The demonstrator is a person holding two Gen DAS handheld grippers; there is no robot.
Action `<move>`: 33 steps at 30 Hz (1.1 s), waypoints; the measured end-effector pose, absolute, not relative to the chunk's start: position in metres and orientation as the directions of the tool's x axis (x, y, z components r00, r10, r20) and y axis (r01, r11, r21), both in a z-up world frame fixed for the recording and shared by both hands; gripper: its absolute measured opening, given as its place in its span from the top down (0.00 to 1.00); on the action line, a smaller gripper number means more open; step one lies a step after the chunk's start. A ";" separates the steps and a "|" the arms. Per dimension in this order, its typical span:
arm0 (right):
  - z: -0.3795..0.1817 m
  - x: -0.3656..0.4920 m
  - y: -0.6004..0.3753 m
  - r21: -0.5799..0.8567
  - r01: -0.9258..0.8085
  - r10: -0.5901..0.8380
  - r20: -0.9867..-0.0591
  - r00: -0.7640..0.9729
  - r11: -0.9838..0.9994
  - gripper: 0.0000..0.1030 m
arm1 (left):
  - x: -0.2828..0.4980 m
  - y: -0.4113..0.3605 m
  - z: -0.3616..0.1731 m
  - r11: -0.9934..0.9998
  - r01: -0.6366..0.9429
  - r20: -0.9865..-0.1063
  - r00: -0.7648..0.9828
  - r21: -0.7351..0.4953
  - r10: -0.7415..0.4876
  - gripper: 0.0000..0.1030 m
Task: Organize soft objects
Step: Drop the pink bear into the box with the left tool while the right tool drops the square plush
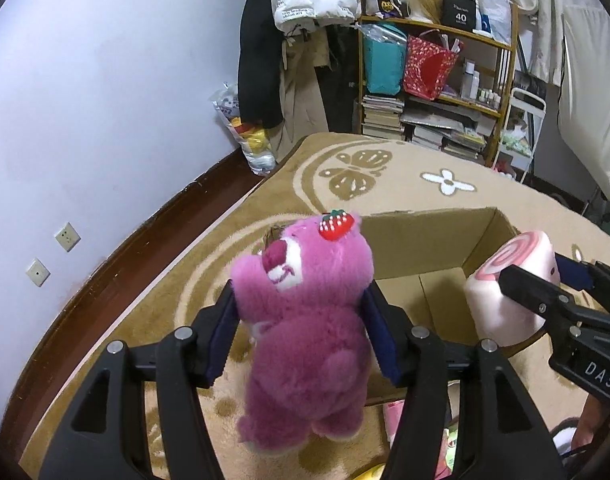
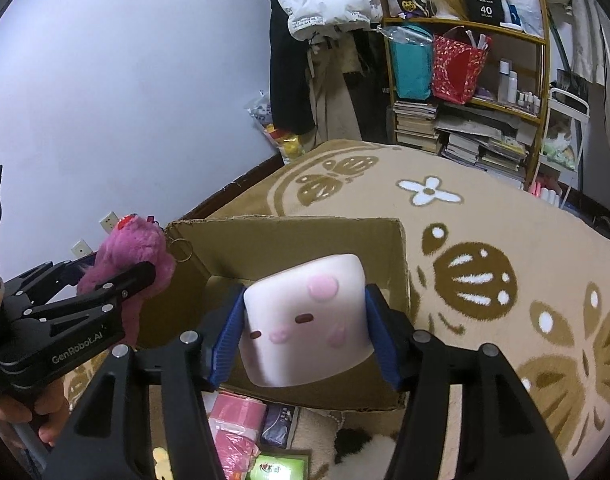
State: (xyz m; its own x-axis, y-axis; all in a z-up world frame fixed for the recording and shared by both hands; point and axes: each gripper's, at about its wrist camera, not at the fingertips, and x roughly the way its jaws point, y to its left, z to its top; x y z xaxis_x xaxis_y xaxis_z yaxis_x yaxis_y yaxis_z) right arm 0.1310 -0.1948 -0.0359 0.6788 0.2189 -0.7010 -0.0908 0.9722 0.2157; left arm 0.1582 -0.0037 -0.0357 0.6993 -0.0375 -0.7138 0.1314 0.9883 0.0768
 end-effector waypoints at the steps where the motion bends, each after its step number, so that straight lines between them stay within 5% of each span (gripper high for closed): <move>1: -0.037 0.131 -0.195 0.215 -0.091 0.218 -0.702 0.678 0.972 0.39 | 0.159 -0.004 -0.037 0.989 0.130 -0.716 0.697 0.076 -0.037 0.43; 21: -0.051 0.134 -0.187 0.198 -0.101 0.216 -0.736 0.641 0.975 0.31 | 0.166 -0.013 -0.042 0.982 0.145 -0.709 0.705 0.120 -0.018 0.42; 25: -0.046 0.132 -0.188 0.197 -0.100 0.213 -0.720 0.661 0.975 0.11 | 0.167 -0.010 -0.041 0.984 0.141 -0.717 0.697 0.106 -0.023 0.32; 28: -0.040 0.129 -0.190 0.203 -0.096 0.213 -0.704 0.677 0.974 0.08 | 0.168 -0.005 -0.041 0.987 0.125 -0.722 0.692 0.100 -0.014 0.29; 33: -0.031 0.122 -0.194 0.208 -0.081 0.204 -0.685 0.699 0.975 0.00 | 0.166 0.003 -0.037 0.991 0.095 -0.720 0.693 0.094 0.002 0.09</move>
State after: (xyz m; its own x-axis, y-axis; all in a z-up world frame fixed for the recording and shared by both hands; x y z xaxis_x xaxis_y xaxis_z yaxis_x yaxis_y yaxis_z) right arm 0.1224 -0.1936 -0.0307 0.6990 0.2042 -0.6853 -0.0810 0.9748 0.2079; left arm 0.1657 0.0031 -0.0366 0.6935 0.0023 -0.7205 0.0948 0.9910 0.0943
